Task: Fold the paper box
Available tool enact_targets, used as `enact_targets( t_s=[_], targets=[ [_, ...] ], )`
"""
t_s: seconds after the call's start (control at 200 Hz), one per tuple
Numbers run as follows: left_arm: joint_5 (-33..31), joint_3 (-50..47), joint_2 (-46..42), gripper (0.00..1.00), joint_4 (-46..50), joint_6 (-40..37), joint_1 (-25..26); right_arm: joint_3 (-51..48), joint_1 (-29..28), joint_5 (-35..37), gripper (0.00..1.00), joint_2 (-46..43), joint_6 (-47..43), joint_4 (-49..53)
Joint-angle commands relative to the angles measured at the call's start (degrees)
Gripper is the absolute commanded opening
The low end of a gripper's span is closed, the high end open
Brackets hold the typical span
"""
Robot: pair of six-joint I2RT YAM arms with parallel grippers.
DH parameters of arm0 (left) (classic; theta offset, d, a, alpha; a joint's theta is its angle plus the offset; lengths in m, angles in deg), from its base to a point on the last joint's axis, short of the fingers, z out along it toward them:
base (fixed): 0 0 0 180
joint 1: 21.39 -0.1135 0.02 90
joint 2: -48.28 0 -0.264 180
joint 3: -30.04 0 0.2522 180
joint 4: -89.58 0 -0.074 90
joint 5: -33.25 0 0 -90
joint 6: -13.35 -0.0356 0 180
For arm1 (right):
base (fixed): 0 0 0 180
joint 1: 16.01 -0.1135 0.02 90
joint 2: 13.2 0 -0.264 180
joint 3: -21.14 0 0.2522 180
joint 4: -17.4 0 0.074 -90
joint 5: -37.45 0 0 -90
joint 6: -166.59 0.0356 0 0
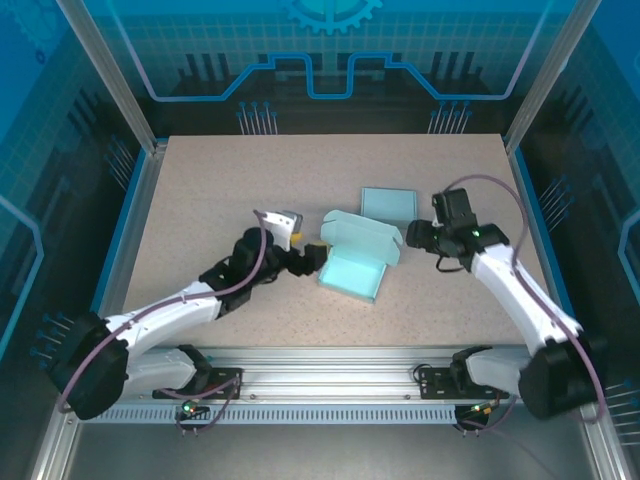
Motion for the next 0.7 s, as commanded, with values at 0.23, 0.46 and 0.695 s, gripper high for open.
enact_targets(
  t_s=[0.23, 0.46, 0.695],
  targets=[
    [25.08, 9.67, 13.91, 0.71, 4.17, -18.91, -13.74, -11.54, -2.94, -8.26, 0.76, -20.59, 1.6, 0.19],
    [30.5, 17.24, 23.48, 0.72, 7.39, -23.85, -14.06, -11.1, -6.3, -9.72, 0.72, -16.77, -0.1, -3.48],
    [31.98, 20.63, 27.4, 0.67, 8.0, -25.36, -14.11, -8.91, -9.65, -6.88, 0.65, -8.85, -1.93, -7.04]
  ],
)
